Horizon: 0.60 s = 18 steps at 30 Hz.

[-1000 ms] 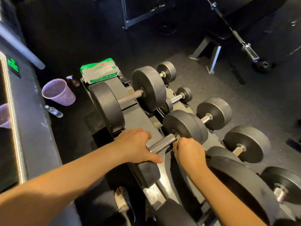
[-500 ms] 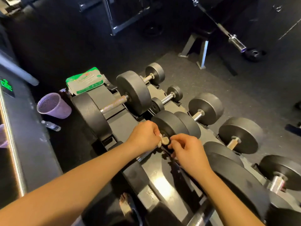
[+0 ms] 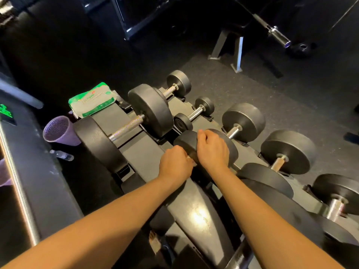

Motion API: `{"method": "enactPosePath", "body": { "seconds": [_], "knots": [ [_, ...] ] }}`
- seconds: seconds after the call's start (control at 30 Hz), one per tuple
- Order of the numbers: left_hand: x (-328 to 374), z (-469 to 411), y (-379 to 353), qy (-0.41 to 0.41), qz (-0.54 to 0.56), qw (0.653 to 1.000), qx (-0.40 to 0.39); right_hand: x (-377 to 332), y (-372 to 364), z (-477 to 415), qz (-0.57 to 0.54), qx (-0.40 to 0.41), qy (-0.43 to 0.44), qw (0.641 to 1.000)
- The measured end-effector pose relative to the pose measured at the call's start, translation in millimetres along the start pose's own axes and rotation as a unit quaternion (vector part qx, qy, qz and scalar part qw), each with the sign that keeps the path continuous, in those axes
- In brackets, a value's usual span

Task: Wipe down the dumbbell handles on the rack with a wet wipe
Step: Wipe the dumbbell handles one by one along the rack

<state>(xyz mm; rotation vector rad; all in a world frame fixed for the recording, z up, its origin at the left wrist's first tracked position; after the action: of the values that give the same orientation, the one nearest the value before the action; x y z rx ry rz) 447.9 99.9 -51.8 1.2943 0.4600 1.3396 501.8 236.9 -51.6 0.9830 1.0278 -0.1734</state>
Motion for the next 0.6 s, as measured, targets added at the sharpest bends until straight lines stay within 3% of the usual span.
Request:
{"method": "enactPosePath", "body": {
  "seconds": [0.17, 0.3, 0.37, 0.43, 0.5, 0.57, 0.6],
  "knots": [
    [-18, -12, -3, 0.175, 0.092, 0.976, -0.092, -3, 0, 0, 0.033, 0.005, 0.004, 0.999],
    [-24, 17, -50, 0.326, 0.253, 0.854, -0.317, -4, 3, 1, 0.030, 0.020, 0.002, 0.999],
    [-29, 18, -55, 0.336, 0.249, 0.842, -0.341, -5, 5, 1, 0.031, 0.023, 0.003, 0.999],
    [-29, 11, -53, 0.318, 0.248, 0.859, -0.315, -4, 5, 2, 0.029, 0.028, 0.003, 0.999],
    [-29, -4, -40, 0.258, 0.213, 0.916, -0.222, -3, 5, 1, 0.025, 0.034, 0.002, 0.999],
    [-20, -15, -14, 0.135, 0.106, 0.980, -0.105, -2, 4, 1, 0.022, 0.038, 0.001, 0.999],
    [-11, -15, -6, 0.060, 0.035, 0.995, -0.074, -2, 4, 1, 0.023, 0.038, -0.001, 0.999]
  ]
}}
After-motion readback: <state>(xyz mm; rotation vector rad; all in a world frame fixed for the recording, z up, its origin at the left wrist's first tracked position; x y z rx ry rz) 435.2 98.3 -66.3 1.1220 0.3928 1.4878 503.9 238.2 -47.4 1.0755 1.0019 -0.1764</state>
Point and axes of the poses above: each hand's wrist, its own z-axis away from the middle knuckle, its own y-axis out of the back of the hand, x = y × z, the point moved 10 cm from there along -z, towards the middle knuckle, and after that the axes turned 5 degrees about x, right-handed, at the moved point
